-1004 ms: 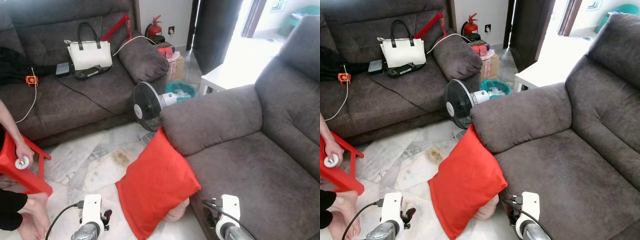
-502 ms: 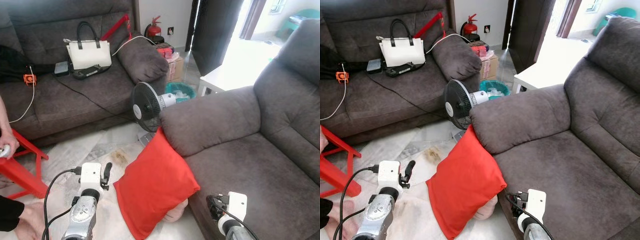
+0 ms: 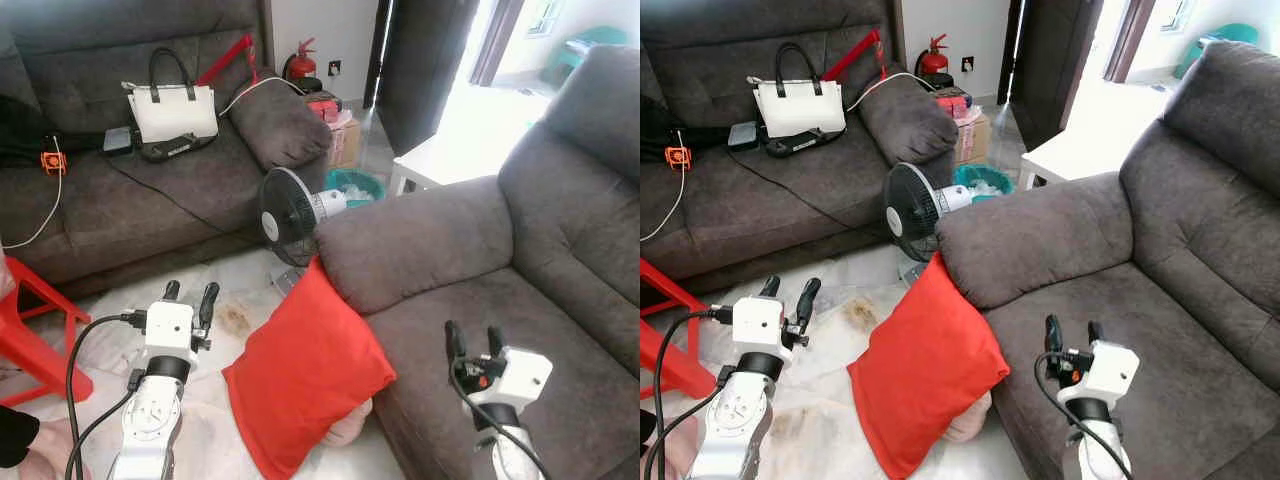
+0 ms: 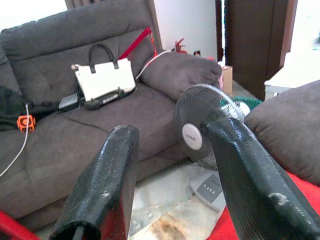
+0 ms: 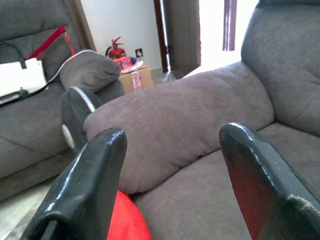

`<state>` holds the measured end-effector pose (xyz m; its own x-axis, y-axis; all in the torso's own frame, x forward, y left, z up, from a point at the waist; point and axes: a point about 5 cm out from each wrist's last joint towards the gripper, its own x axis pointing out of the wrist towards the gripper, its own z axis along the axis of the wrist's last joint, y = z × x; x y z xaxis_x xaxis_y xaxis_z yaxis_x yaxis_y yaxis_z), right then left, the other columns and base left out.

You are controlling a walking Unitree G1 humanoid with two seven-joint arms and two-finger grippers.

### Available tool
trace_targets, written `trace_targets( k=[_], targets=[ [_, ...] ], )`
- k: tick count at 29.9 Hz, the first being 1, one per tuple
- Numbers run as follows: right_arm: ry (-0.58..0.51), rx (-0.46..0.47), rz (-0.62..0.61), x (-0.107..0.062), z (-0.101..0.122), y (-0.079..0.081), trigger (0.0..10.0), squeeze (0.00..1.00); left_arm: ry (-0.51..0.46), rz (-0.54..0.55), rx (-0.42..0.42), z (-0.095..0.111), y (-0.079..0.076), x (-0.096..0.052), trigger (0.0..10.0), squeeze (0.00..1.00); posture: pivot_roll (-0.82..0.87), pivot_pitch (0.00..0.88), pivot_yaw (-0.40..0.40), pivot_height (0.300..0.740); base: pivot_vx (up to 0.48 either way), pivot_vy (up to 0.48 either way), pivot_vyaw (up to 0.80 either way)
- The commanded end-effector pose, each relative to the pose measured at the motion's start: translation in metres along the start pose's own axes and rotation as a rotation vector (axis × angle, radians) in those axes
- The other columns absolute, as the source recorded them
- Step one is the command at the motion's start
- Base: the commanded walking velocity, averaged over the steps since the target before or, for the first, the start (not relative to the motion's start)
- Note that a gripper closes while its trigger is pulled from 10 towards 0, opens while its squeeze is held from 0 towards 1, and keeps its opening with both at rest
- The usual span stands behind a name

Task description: Move the pillow to the sofa from floor

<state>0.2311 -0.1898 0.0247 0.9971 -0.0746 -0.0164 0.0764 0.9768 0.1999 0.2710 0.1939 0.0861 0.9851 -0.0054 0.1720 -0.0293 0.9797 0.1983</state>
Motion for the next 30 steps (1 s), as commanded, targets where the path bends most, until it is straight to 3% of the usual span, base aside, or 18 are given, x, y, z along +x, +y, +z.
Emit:
trace_targets(
  k=[1,14,19,30],
  targets=[
    [-0.004,0.003,0.002,0.002,0.006,0.002,10.0,0.00,0.002,-0.023,-0.017,0.004,-0.007,0.002,10.0,0.00,0.09,0.003,-0.052,0.740,0.000,0.000,0.00],
    [0.017,0.019,0.008,0.004,0.015,0.006,10.0,0.00,0.033,-0.063,-0.055,0.009,-0.023,0.003,10.0,0.00,0.08,0.029,-0.058,0.740,0.000,0.000,-0.34],
    [0.032,-0.019,0.037,0.010,0.016,0.010,10.0,0.00,0.031,-0.080,-0.069,0.014,-0.028,0.013,10.0,0.00,0.08,0.043,-0.056,0.740,0.000,0.000,0.00],
    [0.028,-0.005,0.050,0.012,0.020,0.012,10.0,0.00,0.047,-0.107,-0.062,0.013,-0.031,0.013,10.0,0.00,0.08,0.052,-0.058,0.740,0.000,0.000,0.59]
  ],
)
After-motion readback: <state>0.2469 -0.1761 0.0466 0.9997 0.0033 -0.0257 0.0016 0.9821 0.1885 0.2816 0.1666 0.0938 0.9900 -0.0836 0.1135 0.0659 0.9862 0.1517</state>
